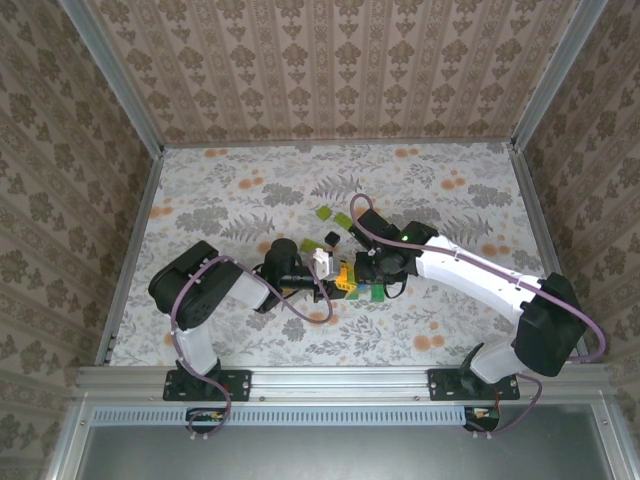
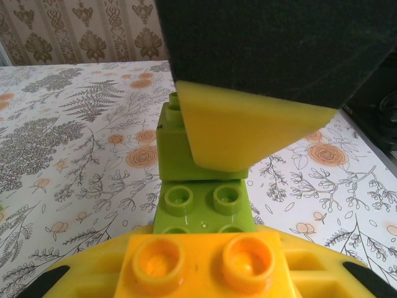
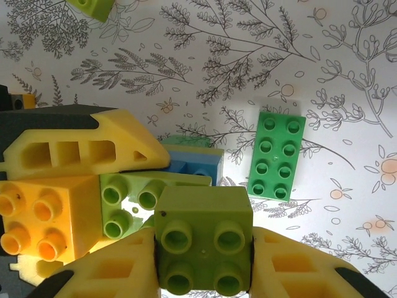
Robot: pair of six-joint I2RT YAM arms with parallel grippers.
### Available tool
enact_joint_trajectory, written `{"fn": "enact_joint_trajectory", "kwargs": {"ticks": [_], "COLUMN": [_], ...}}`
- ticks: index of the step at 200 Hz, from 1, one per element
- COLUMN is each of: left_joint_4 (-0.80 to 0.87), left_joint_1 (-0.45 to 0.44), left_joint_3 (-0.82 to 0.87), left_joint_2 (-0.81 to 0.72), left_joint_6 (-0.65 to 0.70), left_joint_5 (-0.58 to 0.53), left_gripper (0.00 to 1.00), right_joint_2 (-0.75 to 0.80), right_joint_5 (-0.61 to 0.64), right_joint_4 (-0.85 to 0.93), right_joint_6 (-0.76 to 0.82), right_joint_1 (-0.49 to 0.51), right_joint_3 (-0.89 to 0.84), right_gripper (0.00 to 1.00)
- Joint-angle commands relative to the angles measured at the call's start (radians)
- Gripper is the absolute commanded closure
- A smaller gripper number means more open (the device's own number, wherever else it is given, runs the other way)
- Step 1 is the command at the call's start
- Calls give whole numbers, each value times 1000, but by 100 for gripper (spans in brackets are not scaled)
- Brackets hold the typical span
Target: Assemble a carrot with lego
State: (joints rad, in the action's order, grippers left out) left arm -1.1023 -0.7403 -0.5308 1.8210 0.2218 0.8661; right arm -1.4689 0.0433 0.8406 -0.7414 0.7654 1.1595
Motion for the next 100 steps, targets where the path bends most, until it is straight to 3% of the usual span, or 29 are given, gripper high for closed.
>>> {"fn": "enact_joint_trajectory", "kwargs": {"ticks": [1,100], "left_joint_4": [47,54], "left_joint_1": [-4,-9], "left_joint_3": [11,11], "left_joint_2": [-14,-15], "left_joint_6": [36,40], "left_joint_5": [-32,-40], "left_gripper": [81,81], "right_joint_2": [-57,-150], "right_joint_5": [34,7], "right_joint_4": [76,132], "right_joint_6": [-9,33], "right_joint_1": [24,35], "right_joint_3": [5,35], "right_gripper": [77,76]}}
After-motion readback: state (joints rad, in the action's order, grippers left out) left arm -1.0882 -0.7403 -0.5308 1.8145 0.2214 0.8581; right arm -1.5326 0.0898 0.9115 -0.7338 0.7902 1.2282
